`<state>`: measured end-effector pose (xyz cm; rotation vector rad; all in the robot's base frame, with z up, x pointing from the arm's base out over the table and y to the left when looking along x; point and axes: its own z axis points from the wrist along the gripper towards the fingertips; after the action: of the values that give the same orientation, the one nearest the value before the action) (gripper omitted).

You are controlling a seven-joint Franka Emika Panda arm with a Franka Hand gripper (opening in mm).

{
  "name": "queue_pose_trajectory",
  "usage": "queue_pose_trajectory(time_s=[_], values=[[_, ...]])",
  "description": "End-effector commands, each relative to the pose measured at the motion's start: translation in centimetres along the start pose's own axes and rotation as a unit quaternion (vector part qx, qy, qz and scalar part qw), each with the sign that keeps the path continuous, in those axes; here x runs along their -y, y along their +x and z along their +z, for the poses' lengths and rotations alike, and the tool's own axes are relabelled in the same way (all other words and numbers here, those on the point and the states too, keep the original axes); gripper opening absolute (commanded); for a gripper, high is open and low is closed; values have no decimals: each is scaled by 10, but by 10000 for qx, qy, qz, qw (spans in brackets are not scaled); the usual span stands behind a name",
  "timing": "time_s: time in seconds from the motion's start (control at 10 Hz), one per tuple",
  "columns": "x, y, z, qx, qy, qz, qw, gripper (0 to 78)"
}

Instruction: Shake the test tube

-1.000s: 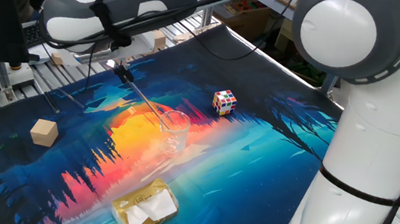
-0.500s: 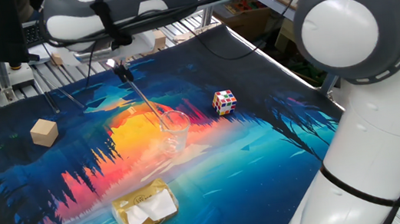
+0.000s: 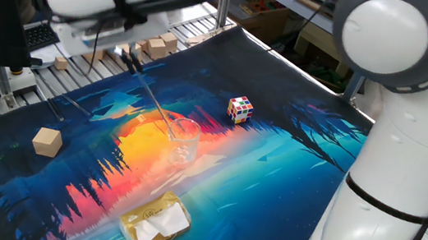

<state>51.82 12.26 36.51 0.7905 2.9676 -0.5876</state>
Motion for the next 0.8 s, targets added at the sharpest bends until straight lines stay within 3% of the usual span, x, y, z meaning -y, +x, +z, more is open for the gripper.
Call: queue_pose_trajectory(time_s=[0.1,0.2,0.3,0.5,0.8], values=[[24,-5,-32,122,-185,-576,9981,11],[27,-7,-34,133,-200,-629,9977,11],[36,-11,-37,197,-320,-826,9959,11],[44,-16,-39,206,-483,-957,9940,11],[69,-25,-47,203,-841,-1199,9890,11]])
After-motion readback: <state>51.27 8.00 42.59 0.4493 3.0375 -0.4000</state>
